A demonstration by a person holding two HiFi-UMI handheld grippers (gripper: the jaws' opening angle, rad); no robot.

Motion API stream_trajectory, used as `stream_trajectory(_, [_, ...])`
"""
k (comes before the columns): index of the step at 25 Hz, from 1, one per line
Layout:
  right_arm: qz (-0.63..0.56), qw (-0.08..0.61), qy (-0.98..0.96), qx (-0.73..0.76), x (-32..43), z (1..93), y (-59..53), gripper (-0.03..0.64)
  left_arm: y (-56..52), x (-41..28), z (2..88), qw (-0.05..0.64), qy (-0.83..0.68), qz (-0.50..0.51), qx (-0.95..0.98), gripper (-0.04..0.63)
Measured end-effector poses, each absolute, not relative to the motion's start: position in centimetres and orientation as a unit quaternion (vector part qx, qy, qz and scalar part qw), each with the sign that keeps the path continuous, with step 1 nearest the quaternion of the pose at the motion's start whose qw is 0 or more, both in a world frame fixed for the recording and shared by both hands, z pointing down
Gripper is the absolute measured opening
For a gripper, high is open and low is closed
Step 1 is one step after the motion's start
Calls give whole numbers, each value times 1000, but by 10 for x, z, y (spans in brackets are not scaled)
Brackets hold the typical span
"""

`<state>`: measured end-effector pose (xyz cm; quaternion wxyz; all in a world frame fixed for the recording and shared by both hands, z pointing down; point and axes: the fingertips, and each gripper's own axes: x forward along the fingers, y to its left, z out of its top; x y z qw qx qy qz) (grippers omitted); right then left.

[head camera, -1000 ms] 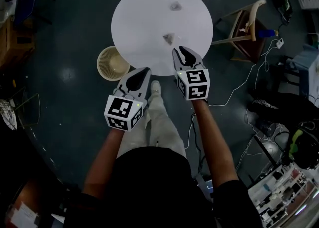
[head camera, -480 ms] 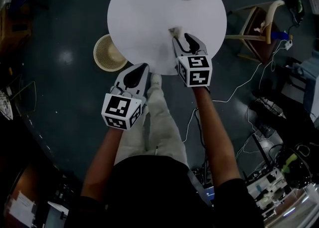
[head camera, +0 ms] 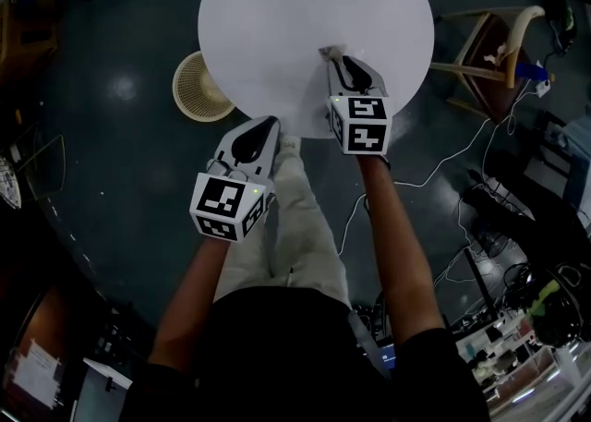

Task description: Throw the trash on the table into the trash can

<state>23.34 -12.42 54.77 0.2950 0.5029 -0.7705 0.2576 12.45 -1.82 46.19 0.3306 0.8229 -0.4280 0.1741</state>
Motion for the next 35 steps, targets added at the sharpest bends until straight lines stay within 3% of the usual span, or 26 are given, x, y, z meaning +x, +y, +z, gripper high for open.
stream_trajectory(5, [253, 296, -771, 504, 230, 548, -125, 52, -20, 121, 465, 336, -433, 175, 818, 8])
stream_trajectory(21, [248, 298, -787, 479, 215, 548, -126, 29, -26, 108, 474, 336, -483, 164, 791, 8])
stream_trajectory(35, [262, 297, -807, 438, 89, 552, -94, 29, -7, -2, 482, 343, -529, 135, 765, 8])
